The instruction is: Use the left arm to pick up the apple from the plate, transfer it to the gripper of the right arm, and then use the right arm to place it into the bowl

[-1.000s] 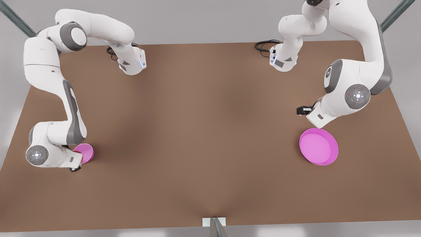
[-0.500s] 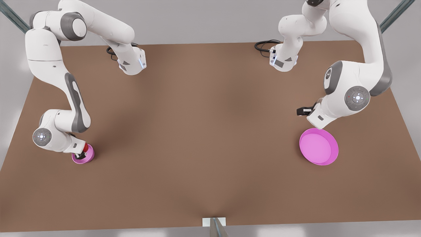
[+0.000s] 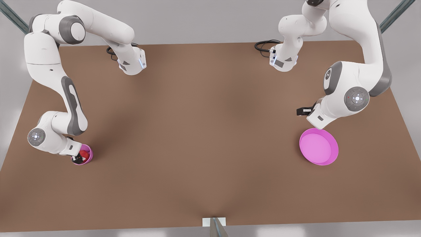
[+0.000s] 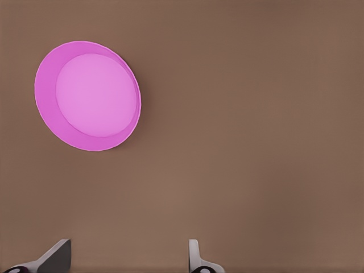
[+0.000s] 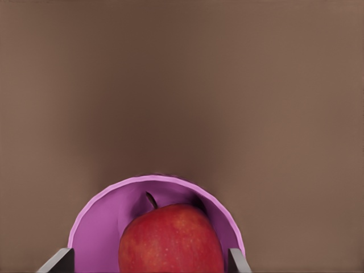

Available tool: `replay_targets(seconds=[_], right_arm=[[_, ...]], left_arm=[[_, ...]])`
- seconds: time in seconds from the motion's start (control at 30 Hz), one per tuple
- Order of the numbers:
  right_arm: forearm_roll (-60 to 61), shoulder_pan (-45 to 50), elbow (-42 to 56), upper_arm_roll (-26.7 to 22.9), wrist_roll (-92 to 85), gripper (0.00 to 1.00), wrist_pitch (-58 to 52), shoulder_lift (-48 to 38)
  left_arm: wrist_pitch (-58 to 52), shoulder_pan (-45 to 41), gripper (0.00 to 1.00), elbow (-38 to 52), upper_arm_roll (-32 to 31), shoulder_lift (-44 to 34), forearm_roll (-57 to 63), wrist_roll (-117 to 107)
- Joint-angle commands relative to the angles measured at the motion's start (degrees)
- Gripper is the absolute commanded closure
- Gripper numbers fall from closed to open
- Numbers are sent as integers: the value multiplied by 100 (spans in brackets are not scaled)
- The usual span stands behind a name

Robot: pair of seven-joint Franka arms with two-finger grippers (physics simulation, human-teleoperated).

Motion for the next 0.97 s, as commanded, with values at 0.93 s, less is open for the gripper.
replay_targets(seconds=[0.93], right_arm=[[1115, 2962, 1114, -1555, 12836, 0, -4829, -2933]], left_arm=[[14, 0, 0, -24, -2, 12, 3, -35]])
